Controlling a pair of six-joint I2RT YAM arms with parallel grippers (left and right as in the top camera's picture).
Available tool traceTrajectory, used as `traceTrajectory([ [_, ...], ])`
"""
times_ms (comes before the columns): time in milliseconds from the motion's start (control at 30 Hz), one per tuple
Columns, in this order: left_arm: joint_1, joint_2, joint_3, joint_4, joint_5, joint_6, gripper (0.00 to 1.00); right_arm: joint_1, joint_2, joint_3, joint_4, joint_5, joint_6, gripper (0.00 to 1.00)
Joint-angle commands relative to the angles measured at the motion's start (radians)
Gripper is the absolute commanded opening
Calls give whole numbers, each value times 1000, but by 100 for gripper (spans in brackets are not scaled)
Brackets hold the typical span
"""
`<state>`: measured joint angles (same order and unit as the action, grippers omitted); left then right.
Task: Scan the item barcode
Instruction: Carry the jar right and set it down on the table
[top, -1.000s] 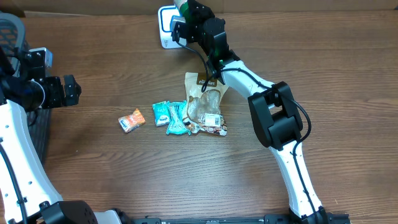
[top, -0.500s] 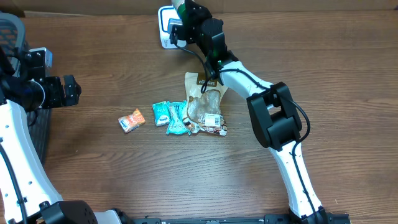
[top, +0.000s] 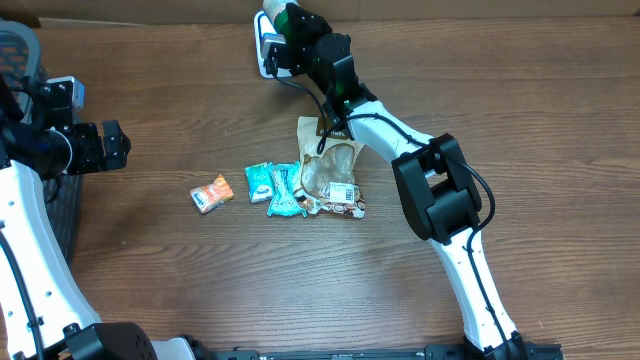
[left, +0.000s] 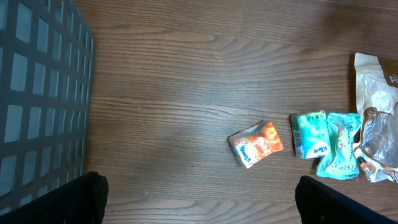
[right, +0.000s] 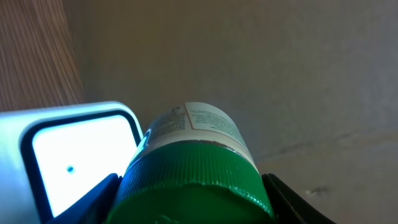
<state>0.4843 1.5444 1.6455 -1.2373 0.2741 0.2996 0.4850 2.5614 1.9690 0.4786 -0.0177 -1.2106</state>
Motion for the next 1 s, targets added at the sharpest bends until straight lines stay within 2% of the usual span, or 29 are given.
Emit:
traceTrajectory([
  [0, 0, -28, 22, 1, 11, 26, 100, 5, -103, 27, 18, -29, 243, 35],
  [100, 0, -28, 22, 1, 11, 27, 99, 5, -175, 27, -29, -29, 428, 34],
  [200, 0, -28, 22, 1, 11, 27, 99, 5, -275, 27, -161, -31, 668, 34],
  [267, 0, -28, 22, 1, 11, 27, 100, 5, -370, 27, -324, -89, 867, 34],
  [433, 0, -28, 22, 1, 11, 27, 100, -12, -570, 27, -727, -207, 1142, 34],
  [600, 0, -28, 22, 1, 11, 27, 100, -53, -698, 27, -1165, -241, 1208, 34],
  [800, 0, -28, 22, 1, 11, 26, 99, -133, -699, 12, -1595, -142, 1208, 33],
  [867, 0, -28, 22, 1, 11, 27, 100, -173, -696, -30, -1667, -109, 1212, 34],
  [967, 0, -28, 22, 1, 11, 27, 99, -237, -696, -109, -1689, -111, 1234, 34],
])
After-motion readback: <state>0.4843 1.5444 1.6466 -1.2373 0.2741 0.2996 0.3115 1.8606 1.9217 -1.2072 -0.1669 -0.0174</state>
